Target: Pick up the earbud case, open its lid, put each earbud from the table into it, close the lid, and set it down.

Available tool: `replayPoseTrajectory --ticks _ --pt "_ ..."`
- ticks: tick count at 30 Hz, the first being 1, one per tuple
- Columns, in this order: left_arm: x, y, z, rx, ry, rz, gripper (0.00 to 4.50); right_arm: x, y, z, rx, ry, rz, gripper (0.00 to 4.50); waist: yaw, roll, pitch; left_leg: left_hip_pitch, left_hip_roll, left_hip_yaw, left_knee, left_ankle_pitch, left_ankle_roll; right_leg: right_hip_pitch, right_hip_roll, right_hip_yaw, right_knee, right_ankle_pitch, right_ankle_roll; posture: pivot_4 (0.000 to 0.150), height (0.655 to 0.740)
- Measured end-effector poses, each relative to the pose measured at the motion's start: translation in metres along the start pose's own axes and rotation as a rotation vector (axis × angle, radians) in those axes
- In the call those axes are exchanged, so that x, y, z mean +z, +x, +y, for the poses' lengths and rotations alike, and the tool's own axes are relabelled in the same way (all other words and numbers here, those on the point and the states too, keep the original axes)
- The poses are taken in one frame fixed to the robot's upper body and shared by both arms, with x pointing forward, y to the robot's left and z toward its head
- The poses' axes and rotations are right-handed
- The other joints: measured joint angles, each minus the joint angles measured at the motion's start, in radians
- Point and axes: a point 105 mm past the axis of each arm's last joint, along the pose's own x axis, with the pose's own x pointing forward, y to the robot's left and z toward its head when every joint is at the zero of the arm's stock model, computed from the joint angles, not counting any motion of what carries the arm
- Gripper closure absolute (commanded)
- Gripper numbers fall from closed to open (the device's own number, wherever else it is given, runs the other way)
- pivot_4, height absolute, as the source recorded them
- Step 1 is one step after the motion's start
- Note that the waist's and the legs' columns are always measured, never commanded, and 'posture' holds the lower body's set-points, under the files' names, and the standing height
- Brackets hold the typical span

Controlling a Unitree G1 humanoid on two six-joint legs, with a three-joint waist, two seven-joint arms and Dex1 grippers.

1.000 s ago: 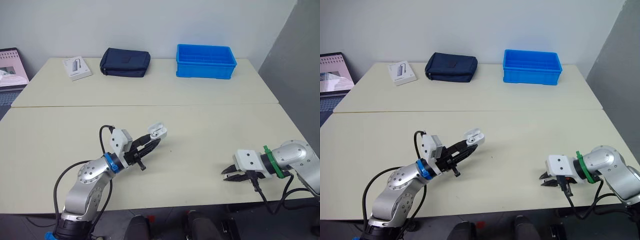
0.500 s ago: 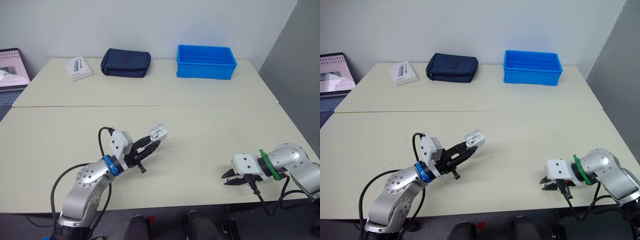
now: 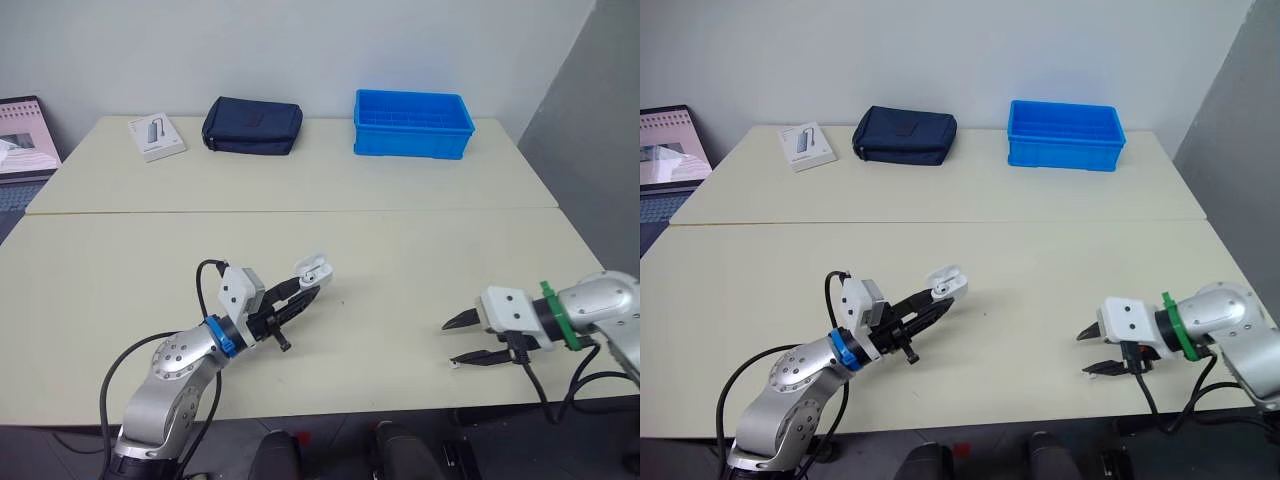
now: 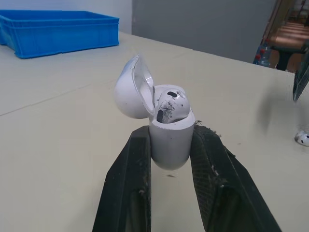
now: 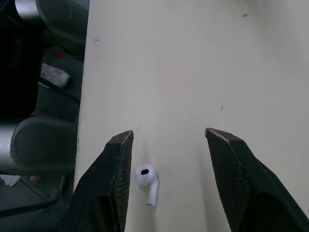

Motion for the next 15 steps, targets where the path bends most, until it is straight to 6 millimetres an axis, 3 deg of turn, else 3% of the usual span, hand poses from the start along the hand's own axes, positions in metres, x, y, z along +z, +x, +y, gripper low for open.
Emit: replayPoseTrajectory --ticks 8,15 --pt "-0.002 0.000 -0.002 -0.009 -0.005 -0.001 3.73 -0.003 -0.001 0.015 0.015 -0.014 0.339 2.05 0.000 0.000 0.000 0.000 0.000 0.002 0.000 0.000 0.000 -0.002 -0.001 0.001 0.000 -0.003 -0.006 0.150 0.7391" --pt "-0.004 0.004 -0.005 -0.020 -0.008 -0.006 3.73 -0.012 0.018 0.010 -0.004 -0.081 0.436 2.05 -0.001 0.000 0.000 -0.002 0.000 0.002 0.000 0.000 0.000 -0.004 -0.001 0.001 0.000 -0.001 -0.001 0.150 0.7391"
